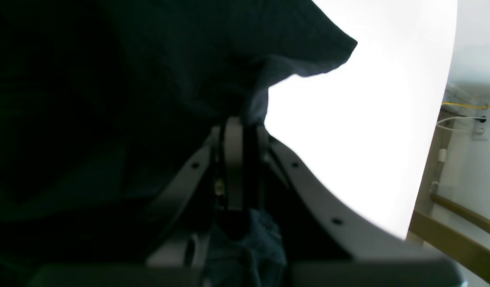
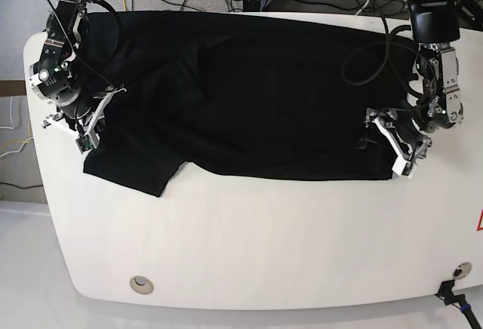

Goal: Fold the T-shirt properly
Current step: 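Move the left gripper inward along the shirt side and regrasp, then hold the shirt sides with both grippers, adjusting grips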

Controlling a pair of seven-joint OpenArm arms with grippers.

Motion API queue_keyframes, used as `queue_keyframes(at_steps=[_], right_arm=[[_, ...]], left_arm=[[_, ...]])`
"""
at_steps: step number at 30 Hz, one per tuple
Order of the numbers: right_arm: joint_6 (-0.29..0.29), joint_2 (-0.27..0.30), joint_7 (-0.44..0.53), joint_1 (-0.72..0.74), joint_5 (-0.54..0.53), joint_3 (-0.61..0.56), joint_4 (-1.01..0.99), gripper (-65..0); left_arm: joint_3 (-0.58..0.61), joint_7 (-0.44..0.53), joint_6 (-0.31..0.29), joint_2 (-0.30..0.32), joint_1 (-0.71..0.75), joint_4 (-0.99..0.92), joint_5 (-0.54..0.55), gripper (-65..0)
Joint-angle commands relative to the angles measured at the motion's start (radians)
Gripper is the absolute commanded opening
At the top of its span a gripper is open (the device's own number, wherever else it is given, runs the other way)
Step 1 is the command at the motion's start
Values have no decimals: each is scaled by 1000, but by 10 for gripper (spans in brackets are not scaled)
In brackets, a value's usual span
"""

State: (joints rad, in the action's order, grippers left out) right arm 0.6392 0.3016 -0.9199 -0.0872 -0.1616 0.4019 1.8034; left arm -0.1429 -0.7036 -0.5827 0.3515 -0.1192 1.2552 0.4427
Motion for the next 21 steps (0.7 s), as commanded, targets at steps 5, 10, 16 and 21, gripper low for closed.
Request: queue_keyframes(at_steps=[5,10,16,21], right_arm=[[0,15,22,11,-10,5,14,-650],[0,15,22,11,-10,5,14,-650],[0,9,22,11,-10,5,14,-650],[15,-11,22,11,-10,12,14,-650]], left_arm=[[-8,20,-1,11,-21,14,12,-98],[-8,20,2,11,-21,14,11,-99],[-8,22,2,11,-26,-58,12,-99],[-8,22,0,11,-44,-98,12,-99]])
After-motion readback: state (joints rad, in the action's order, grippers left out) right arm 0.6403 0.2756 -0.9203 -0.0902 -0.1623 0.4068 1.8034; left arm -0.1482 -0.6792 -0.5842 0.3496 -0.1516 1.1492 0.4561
